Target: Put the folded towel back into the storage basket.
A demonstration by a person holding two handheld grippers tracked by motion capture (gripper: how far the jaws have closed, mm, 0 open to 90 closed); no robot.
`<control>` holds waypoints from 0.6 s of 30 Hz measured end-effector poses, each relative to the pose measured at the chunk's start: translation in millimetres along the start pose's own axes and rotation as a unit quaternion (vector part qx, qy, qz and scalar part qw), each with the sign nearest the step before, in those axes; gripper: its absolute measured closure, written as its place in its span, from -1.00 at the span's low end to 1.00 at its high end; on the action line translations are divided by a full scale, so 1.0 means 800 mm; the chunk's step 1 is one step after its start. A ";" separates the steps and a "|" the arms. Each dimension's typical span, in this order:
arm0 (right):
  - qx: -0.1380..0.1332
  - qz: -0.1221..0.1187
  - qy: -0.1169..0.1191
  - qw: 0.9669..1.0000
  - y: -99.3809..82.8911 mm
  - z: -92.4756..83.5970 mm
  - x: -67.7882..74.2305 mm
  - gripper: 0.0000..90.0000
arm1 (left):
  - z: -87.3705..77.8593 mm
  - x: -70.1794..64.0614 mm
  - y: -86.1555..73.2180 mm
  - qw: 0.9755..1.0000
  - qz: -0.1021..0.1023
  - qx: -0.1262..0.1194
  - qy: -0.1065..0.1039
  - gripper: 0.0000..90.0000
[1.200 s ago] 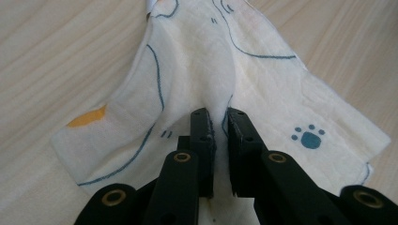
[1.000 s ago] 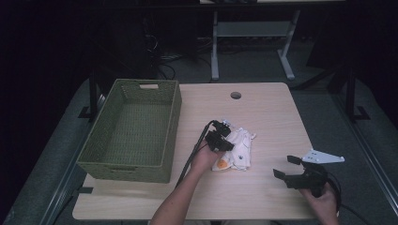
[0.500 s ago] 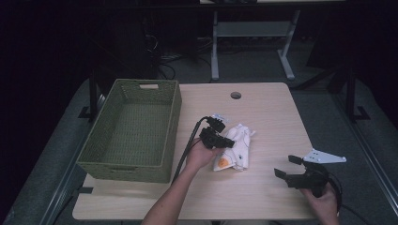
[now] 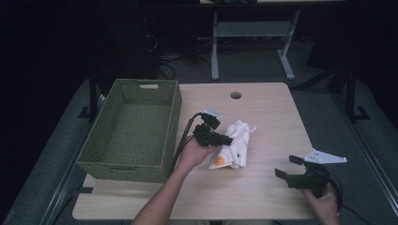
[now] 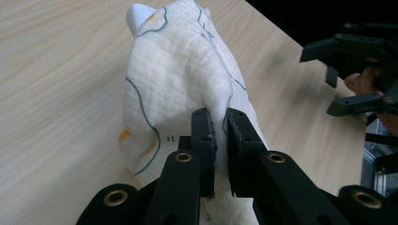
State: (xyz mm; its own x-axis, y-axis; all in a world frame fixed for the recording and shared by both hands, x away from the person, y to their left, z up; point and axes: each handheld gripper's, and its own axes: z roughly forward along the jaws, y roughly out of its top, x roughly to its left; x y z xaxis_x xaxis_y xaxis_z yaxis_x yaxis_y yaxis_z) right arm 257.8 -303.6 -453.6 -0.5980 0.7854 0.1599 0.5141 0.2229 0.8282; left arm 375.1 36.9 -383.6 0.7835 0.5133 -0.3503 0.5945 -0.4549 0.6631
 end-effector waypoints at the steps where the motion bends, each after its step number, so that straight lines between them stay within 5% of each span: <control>1: 0.001 0.001 0.000 1.000 0.000 0.000 0.000 -0.68 | -0.004 -0.002 0.000 1.000 0.002 0.002 -0.002 0.85; 18: 0.008 0.000 -0.003 1.000 -0.001 0.002 0.001 -0.68 | -0.037 0.000 -0.006 1.000 -0.002 0.001 -0.021 0.85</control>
State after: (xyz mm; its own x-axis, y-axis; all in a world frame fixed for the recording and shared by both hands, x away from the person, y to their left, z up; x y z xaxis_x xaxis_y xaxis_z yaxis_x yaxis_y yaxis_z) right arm 257.8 -302.3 -455.3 -0.5936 0.7894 0.1564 0.5244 0.2320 0.8193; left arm 366.8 60.3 -366.8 0.7885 0.4837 -0.3798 0.5974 -0.4555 0.6601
